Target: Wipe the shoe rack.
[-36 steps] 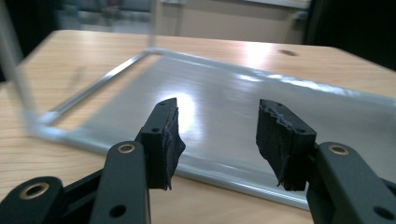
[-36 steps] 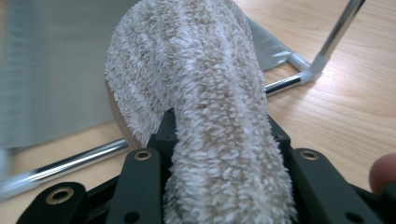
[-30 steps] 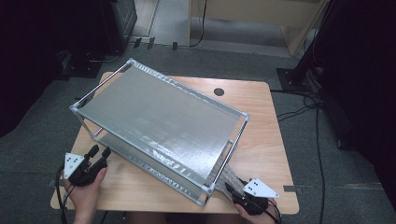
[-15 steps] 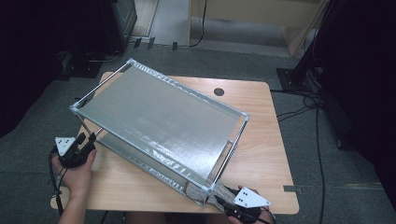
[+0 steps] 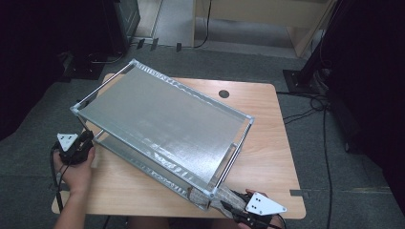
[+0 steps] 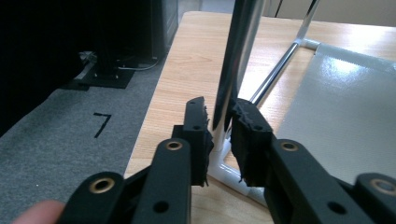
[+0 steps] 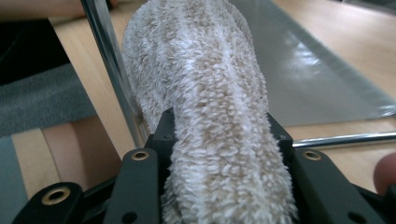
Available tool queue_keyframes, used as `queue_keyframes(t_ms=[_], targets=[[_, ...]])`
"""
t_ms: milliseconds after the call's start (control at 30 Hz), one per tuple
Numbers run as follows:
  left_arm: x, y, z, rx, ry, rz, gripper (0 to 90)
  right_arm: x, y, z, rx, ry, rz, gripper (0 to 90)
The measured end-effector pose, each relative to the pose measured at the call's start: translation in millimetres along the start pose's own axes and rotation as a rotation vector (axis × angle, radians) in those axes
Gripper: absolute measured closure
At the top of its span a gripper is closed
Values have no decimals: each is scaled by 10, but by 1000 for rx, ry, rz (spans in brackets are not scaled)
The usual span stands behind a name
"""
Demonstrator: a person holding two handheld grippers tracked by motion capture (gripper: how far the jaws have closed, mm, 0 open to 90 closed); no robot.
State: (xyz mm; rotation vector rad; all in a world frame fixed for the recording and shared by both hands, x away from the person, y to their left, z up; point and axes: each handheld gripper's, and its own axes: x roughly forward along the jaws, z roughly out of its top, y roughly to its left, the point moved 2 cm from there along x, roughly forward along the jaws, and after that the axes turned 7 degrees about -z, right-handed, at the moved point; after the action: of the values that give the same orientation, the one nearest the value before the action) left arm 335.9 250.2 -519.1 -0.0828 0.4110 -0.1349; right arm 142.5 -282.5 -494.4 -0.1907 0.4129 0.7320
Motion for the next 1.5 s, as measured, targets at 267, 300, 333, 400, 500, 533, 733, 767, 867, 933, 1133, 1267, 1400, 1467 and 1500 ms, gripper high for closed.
queue_keyframes(t_ms=[267, 300, 333, 400, 500, 533, 733, 767, 867, 933, 1133, 1267, 1400, 1467, 1500], targets=[[-6, -21, -7, 18, 5, 14, 814, -162, -31, 83, 25, -65, 6, 597], [-10, -19, -8, 17, 8, 13, 815, -153, -32, 65, 23, -51, 1, 597], [-11, -17, -10, 11, 10, 10, 814, -134, -33, 39, 21, -32, -1, 597], [-13, -5, -11, -2, 11, 2, 811, -71, -37, -36, 1, 22, -3, 597], [-12, -5, -11, -9, 13, 6, 809, 31, -38, -153, -23, 102, -14, 598], [-10, -9, -10, -2, 15, 11, 810, 47, -35, -170, -25, 112, -12, 598], [-6, -22, -12, 9, 18, 23, 816, -58, -3, -13, -19, 47, 30, 597], [-6, -23, -12, 9, 19, 23, 816, -92, 0, 32, -8, 24, 35, 597], [-7, -24, -12, 13, 22, 25, 816, -204, 7, 177, 43, -58, 53, 598], [-8, -25, -13, 15, 24, 27, 816, -253, 21, 242, 41, -91, 50, 598], [-7, -24, -14, 15, 28, 27, 815, -132, 68, 105, -2, -5, 42, 598], [-6, -23, -14, 10, 27, 26, 814, 37, 103, -42, -55, 94, 41, 599], [-5, -23, -14, 9, 30, 31, 806, 114, 125, -85, -94, 142, 23, 600], [-4, -23, -14, 11, 32, 34, 802, 79, 131, -31, -77, 115, 35, 600], [-4, -25, -13, 11, 32, 35, 802, 52, 137, 6, -65, 99, 40, 600]])
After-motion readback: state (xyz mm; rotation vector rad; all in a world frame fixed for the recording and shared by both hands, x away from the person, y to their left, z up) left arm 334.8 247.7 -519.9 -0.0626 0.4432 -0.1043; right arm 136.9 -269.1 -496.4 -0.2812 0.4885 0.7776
